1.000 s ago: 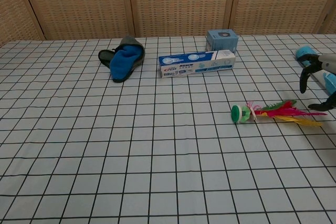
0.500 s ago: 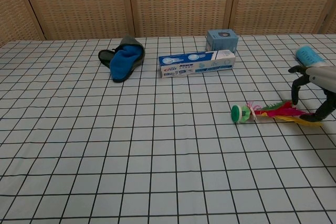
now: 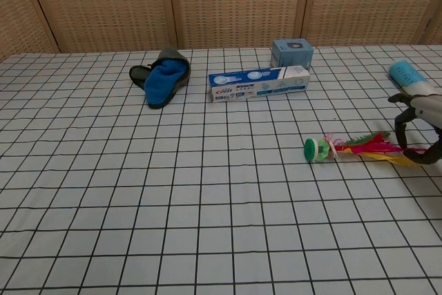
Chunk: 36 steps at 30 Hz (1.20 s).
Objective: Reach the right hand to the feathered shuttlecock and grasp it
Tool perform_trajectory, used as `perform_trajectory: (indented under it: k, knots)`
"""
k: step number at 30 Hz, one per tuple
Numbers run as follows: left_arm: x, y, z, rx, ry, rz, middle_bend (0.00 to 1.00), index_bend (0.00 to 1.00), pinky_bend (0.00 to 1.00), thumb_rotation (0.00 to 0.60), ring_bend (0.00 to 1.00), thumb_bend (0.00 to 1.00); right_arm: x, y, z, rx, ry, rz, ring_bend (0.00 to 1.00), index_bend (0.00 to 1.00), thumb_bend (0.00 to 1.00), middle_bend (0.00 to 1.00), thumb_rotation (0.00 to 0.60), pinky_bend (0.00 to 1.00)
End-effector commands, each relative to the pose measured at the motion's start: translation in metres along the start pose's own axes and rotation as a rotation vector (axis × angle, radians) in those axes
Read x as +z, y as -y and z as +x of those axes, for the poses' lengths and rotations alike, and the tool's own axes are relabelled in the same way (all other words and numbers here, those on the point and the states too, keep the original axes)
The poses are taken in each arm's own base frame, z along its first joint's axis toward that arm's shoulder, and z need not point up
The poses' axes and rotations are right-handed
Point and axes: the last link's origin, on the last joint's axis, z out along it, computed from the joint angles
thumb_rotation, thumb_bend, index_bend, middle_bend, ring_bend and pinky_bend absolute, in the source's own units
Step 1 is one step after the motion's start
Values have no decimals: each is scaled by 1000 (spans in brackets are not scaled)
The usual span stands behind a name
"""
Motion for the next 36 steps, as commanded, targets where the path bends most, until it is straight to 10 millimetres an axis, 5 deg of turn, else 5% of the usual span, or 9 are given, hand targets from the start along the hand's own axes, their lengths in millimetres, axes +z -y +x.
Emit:
perform_trajectory:
  k: [1, 21, 36]
  knots:
    - [0, 0, 0, 1, -1, 1, 0, 0, 0, 600, 0, 0, 0, 0, -1, 1, -1, 0, 0, 591, 565, 34, 600, 0]
    - [-1, 0, 2, 0, -5, 4, 0, 0, 0, 600, 0, 0, 0, 3, 12, 3, -91, 40, 0, 750, 775, 149, 600, 0]
    - [-6, 1, 7, -19, -10, -4, 0, 0, 0, 600, 0, 0, -6, 28, 91, -121, -314, 133, 0, 762, 778, 153, 600, 0]
